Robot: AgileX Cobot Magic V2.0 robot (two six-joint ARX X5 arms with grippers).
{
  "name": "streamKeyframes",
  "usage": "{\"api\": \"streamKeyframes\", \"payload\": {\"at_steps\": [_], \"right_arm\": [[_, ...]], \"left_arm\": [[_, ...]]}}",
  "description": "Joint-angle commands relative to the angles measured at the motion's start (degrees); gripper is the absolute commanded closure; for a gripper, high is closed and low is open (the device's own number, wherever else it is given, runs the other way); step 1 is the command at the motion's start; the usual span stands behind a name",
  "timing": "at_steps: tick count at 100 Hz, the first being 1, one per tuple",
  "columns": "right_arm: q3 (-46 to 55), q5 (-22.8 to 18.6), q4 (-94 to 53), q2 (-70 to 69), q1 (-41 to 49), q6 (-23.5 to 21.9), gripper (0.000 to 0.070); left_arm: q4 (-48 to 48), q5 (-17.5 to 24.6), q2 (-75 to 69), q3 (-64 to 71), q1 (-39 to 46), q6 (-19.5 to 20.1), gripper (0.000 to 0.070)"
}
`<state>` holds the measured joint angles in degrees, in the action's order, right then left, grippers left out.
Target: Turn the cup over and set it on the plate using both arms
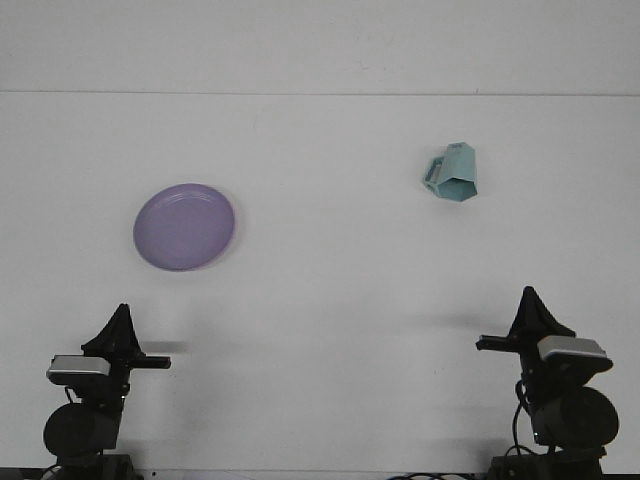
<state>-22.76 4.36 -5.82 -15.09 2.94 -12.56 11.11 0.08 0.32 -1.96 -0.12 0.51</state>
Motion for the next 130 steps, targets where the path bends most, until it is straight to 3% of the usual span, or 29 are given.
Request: {"api": "streamKeyframes", "payload": {"at_steps": [1,21,39,44,56,62,102,130], "right_arm": [[-5.3,0.2,-0.6,-5.9,0.0,4.7,0.0700],[-19.0,0.2,-2.7,-24.5,0.0,13.1,0.0700],[-24.3,0.2,2.4,-37.8,0.0,17.8,0.0686],[-24.3,0.2,5.1,-40.8,0.0,18.6,0.0613],[-24.3,0.2,10.6,-47.7,0.0,19.8,0.0330],[-24.3,0.3,13.3,-51.1,-0.1,20.9,0.0265],[-24.3,0.2,33.8,-73.8,-2.3,27.8,0.0263],[-26.0,-1.2,43.8,-84.8,-4.7,29.4,0.0244]], "left_arm": [[0.5,-0.1,-0.1,1.0,0.1,-0.1,0.0685],[0.5,-0.1,-0.1,1.0,0.1,-0.1,0.0685],[0.5,-0.1,-0.1,1.0,0.1,-0.1,0.0685],[0.5,-0.1,-0.1,1.0,0.1,-0.1,0.0685],[0.5,-0.1,-0.1,1.0,0.1,-0.1,0.0685],[0.5,-0.1,-0.1,1.0,0.1,-0.1,0.0685],[0.5,-0.1,-0.1,1.0,0.1,-0.1,0.0685],[0.5,-0.1,-0.1,1.0,0.1,-0.1,0.0685]]}}
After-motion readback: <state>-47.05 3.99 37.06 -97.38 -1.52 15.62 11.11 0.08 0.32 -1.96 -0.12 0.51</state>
